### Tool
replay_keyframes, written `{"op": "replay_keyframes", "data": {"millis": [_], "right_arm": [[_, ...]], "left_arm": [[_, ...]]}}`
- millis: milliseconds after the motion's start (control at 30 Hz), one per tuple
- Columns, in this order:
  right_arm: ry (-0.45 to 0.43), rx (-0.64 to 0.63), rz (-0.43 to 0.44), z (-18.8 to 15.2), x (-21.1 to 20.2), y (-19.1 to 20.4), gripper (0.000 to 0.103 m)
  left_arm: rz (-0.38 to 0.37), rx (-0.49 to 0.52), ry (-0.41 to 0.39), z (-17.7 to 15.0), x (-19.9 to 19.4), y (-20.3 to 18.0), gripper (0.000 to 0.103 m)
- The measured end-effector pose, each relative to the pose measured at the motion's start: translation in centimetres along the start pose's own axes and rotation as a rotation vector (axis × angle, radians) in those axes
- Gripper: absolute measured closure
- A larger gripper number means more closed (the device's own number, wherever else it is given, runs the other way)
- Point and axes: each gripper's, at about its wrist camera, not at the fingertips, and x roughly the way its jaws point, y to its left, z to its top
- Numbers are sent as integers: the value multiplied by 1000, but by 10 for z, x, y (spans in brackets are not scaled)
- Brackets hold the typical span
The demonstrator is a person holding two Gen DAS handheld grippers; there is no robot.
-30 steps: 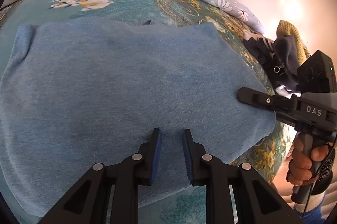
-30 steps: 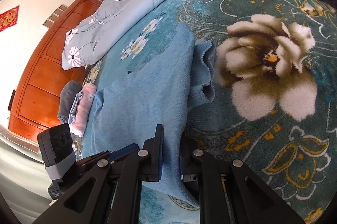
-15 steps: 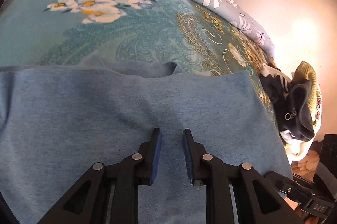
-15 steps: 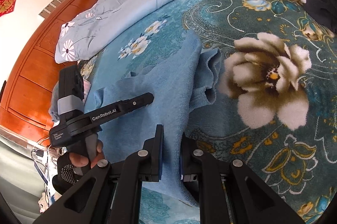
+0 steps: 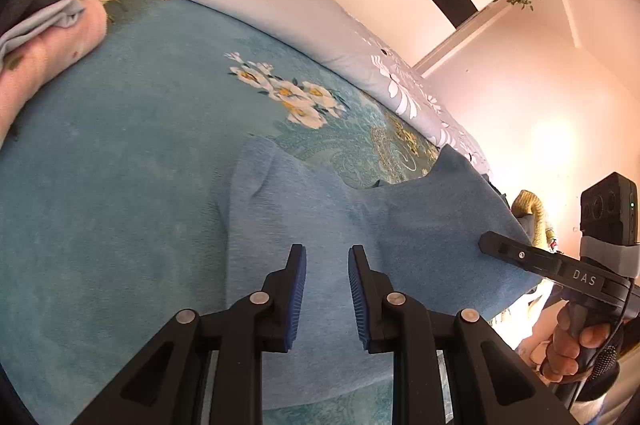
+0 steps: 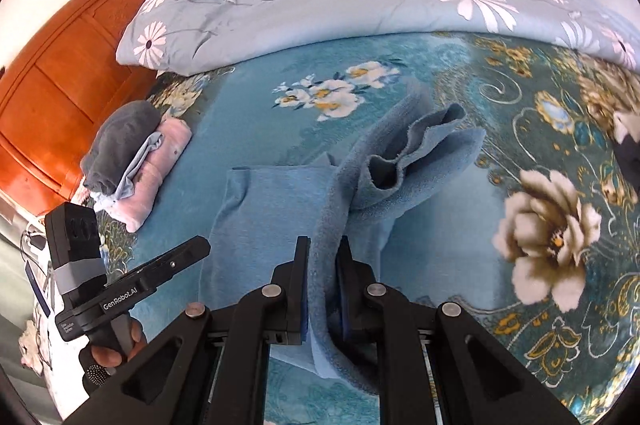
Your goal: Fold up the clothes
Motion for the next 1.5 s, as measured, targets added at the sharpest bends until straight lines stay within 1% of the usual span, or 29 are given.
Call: {"op": "replay_keyframes", "data": {"millis": [67,200,333,433,533,567,633,667,700,733,800,900,933,1000,1067,1133,1233,1333,1500], "right_arm": [[25,-45,-4,4,11,24,91],[94,-80,-9,2,48,60,91],[176,-108,-59,-12,94,86,91],[209,-123,-79,-24,110,95,91],[197,-141,-99,-29,106,100,86],[197,-138,-95,-30,103,100,85],[198,-143,-61,-32,99,103,77],[205,-146,-18,-33,95,104,72],[211,-140,44,-32,93,104,71],[217,-128,117,-33,89,102,71],[209,-96,204,-31,75,92,71],[103,-51,147,-26,46,65,71],[81,-17,153,-26,38,52,71],[38,52,164,-27,25,27,71],[27,110,158,-32,21,4,71],[39,149,135,-38,24,-11,71],[60,208,152,-50,28,-35,71],[66,233,165,-62,30,-49,71],[76,242,194,-75,35,-58,71]], "left_arm": [[-7,-19,-20,-1,-14,12,77],[-13,-69,-41,-7,-32,37,74],[-4,-103,-38,-16,-40,55,74],[2,-111,-37,-21,-45,64,74],[6,-115,-38,-24,-48,68,74],[1,-116,-38,-24,-47,67,74],[-8,-119,-37,-24,-46,66,74],[-13,-119,-36,-24,-46,66,73],[-18,-111,-34,-24,-46,63,73],[-23,-104,-32,-25,-45,60,73],[-34,-88,-28,-25,-45,55,72],[-62,-42,-15,-25,-41,40,68],[-69,-18,-10,-24,-38,31,67],[-84,32,1,-23,-33,15,62],[-105,74,29,-23,-22,0,58],[-105,106,67,-25,-7,-12,56],[-71,94,94,-35,5,-8,56],[-41,79,119,-44,17,-4,56],[-62,-6,127,-56,12,16,56]]}}
